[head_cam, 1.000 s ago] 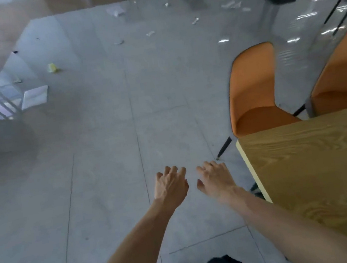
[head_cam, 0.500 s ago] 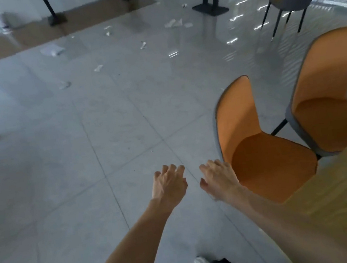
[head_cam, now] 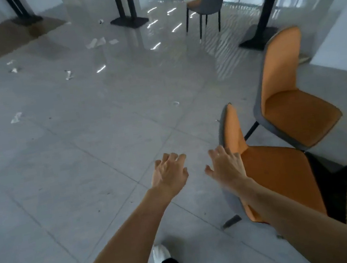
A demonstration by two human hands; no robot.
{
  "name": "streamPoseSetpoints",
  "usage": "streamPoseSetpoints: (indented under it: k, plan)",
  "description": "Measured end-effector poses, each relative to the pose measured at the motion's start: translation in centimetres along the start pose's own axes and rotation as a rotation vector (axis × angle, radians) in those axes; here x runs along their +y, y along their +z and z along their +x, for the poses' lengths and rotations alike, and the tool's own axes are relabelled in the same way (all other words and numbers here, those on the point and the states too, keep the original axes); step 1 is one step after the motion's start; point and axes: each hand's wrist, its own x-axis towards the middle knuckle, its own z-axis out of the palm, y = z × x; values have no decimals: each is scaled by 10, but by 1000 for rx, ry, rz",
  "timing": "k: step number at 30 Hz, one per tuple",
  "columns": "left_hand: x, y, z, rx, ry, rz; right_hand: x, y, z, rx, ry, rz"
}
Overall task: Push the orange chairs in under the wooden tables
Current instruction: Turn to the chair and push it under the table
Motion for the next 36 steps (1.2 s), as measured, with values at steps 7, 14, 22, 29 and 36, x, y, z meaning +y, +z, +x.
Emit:
streamPoseSetpoints:
  k: [7, 14, 22, 29, 36]
  plan:
    - [-25, -31, 111, -80, 348, 6, -3, -10, 56, 19, 433, 55]
    - [5, -23, 202, -171, 726, 85, 17, 12, 65, -45, 840, 243]
    - [42, -4, 287, -208, 1189, 252, 15, 30, 91, 15, 995, 282]
    - [83, 7, 337, -286, 1521, 453, 8, 23, 96, 32, 1106, 292]
    - [105, 31, 361, -426, 1786, 533, 3, 23, 105, 77, 1270, 292]
